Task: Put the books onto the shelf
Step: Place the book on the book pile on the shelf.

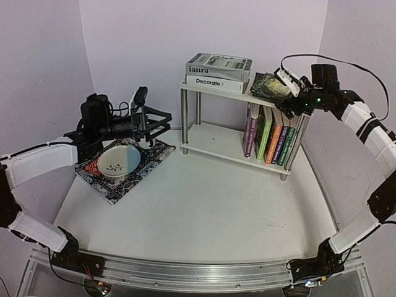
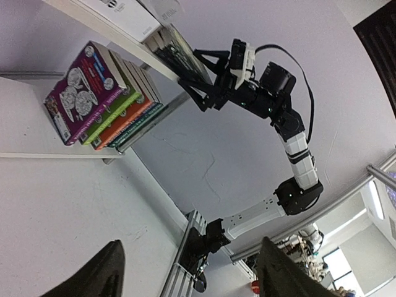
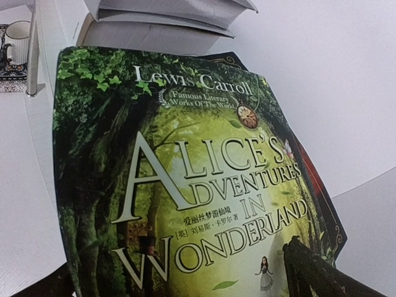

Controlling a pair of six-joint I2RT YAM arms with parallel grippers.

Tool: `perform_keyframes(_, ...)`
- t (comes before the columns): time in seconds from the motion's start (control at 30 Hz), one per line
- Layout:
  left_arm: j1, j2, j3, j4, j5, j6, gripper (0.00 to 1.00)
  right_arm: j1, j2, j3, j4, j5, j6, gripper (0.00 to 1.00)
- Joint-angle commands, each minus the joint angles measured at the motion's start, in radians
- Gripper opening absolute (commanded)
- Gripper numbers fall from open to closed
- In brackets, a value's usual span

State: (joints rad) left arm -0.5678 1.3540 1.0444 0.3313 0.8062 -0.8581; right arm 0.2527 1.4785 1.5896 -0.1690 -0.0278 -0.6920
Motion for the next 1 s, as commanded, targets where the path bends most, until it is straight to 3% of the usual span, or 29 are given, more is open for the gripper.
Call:
perform_keyframes(0.0, -0.089, 0.140, 0.205, 0.033, -0.059, 0.038, 0.62, -0.003, -0.026, -0.001, 0.082, -0.055, -0.037, 0.98)
perform_keyframes(0.23, -0.186, 0.396, 0.487, 0.075, -0.063, -0.002, 0.35, -0.003, -0.026, 0.011, 0.082, -0.075, -0.048, 0.98)
perform_keyframes(0.37, -0.231, 0.523, 0.620, 0.126, -0.089, -0.056, 0.26, -0.003, -0.031, 0.017, 0.082, -0.109, -0.029, 0.98)
perform_keyframes(0.77, -0.274, 0.843, 0.964, 0.272, -0.168, -0.254, 0.17, -0.002, -0.050, 0.015, 0.056, -0.257, -0.029, 0.98)
perform_keyframes(0.97, -0.274, 0.859, 0.978, 0.281, -0.184, -0.230, 0.16, 0.000, -0.102, -0.028, 0.046, -0.379, -0.002, 0.98)
